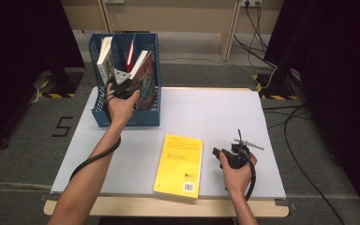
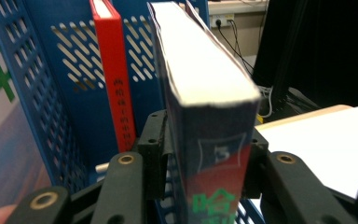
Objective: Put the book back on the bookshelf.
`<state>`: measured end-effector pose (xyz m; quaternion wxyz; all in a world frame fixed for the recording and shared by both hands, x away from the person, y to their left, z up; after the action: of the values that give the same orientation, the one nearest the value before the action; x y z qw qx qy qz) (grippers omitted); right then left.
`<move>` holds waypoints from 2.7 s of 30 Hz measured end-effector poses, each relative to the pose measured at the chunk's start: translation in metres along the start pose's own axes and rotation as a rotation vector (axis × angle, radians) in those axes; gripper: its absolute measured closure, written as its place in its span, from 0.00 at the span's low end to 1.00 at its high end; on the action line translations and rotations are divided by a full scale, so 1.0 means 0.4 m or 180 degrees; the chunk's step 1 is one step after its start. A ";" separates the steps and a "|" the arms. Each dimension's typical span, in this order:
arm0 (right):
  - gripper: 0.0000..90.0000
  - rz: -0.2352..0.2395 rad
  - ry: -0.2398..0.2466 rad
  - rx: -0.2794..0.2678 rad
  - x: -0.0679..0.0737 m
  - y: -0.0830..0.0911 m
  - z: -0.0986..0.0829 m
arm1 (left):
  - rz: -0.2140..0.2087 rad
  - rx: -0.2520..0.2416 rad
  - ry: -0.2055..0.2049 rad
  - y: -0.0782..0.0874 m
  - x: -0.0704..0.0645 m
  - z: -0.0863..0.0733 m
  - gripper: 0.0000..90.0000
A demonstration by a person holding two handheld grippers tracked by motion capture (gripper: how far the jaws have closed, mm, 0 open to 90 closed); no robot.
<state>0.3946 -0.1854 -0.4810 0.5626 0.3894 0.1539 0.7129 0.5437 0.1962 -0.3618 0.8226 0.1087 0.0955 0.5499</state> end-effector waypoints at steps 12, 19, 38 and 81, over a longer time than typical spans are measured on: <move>0.63 0.0012 -0.0004 0.0032 0.000 -0.003 -0.002 | 0.0126 0.0158 0.0022 -0.010 -0.009 0.007 0.80; 0.63 0.0009 -0.0012 0.0032 -0.002 -0.003 -0.001 | 0.0022 0.0126 0.0083 -0.015 -0.020 0.009 0.82; 0.63 0.0017 -0.0039 0.0044 -0.007 -0.007 0.001 | 0.0158 -0.0022 0.0121 -0.066 -0.013 0.061 0.83; 0.63 0.0016 -0.0028 0.0029 -0.011 -0.002 0.002 | 0.0321 0.0082 -0.0143 -0.064 -0.006 0.016 0.78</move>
<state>0.3961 -0.1892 -0.4825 0.5597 0.3955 0.1537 0.7119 0.5672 0.1841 -0.3627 0.7943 0.1362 0.0785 0.5869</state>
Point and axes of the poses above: each handheld gripper's, and its own axes: y roughly backward along the jaws, z roughly out of its top, x roughly to its left, the point moved 1 cm from there along -y, roughly forward along the jaws, and after that the axes turned 5 degrees about -z, right-handed, at the moved point
